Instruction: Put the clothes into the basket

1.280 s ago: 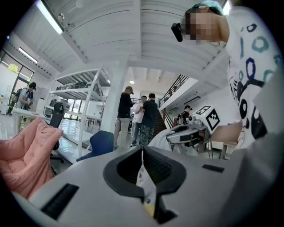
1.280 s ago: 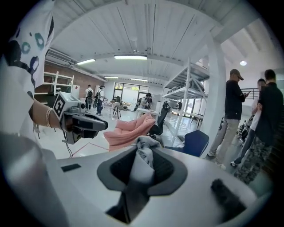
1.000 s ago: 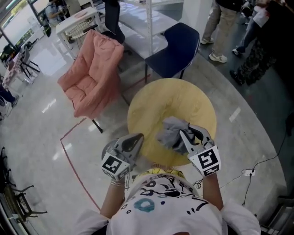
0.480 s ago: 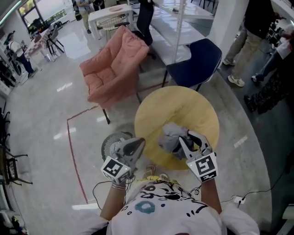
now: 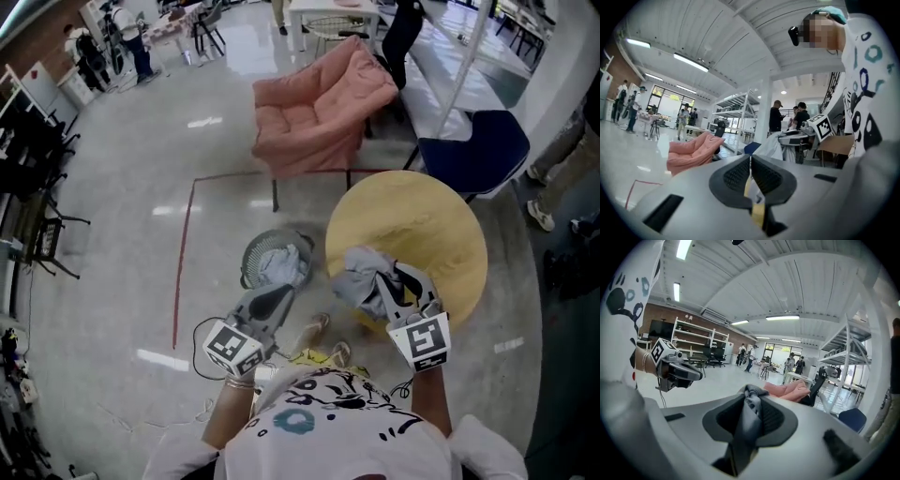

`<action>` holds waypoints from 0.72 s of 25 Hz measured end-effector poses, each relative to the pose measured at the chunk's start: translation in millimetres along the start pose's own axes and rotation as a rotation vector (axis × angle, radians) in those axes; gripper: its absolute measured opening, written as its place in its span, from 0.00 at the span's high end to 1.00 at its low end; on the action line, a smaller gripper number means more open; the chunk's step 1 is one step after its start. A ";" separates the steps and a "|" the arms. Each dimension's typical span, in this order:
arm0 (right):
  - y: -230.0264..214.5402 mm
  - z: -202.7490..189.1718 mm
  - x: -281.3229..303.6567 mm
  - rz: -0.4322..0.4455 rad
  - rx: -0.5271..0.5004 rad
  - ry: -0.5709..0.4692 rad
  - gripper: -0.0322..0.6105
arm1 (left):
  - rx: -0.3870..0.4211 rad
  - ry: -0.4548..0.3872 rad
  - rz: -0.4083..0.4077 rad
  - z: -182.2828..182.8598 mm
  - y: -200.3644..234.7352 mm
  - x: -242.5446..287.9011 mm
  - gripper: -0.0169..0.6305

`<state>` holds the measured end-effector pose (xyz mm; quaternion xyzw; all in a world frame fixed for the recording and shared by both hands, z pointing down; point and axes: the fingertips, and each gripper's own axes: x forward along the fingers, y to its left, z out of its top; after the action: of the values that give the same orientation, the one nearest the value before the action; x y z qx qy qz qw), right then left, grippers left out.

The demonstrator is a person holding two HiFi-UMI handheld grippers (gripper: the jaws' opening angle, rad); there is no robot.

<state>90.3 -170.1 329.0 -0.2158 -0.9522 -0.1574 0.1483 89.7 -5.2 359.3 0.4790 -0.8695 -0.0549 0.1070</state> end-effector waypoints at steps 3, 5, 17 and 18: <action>27.0 5.6 1.5 0.067 -0.004 -0.013 0.82 | -0.038 0.012 0.107 -14.2 6.3 -35.8 0.95; 42.0 12.4 6.1 0.103 -0.020 -0.025 0.82 | -0.052 -0.015 0.150 -12.5 10.4 -52.9 0.95; 145.9 68.5 45.3 0.124 -0.048 -0.068 0.82 | 0.016 -0.040 0.188 0.4 60.3 -158.5 0.95; 152.9 72.9 49.4 0.122 -0.045 -0.072 0.82 | 0.018 -0.033 0.193 -0.8 67.9 -167.6 0.95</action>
<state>102.0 5.5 316.2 -0.2820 -0.9382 -0.1616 0.1186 121.0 172.7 351.2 0.3930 -0.9137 -0.0444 0.0934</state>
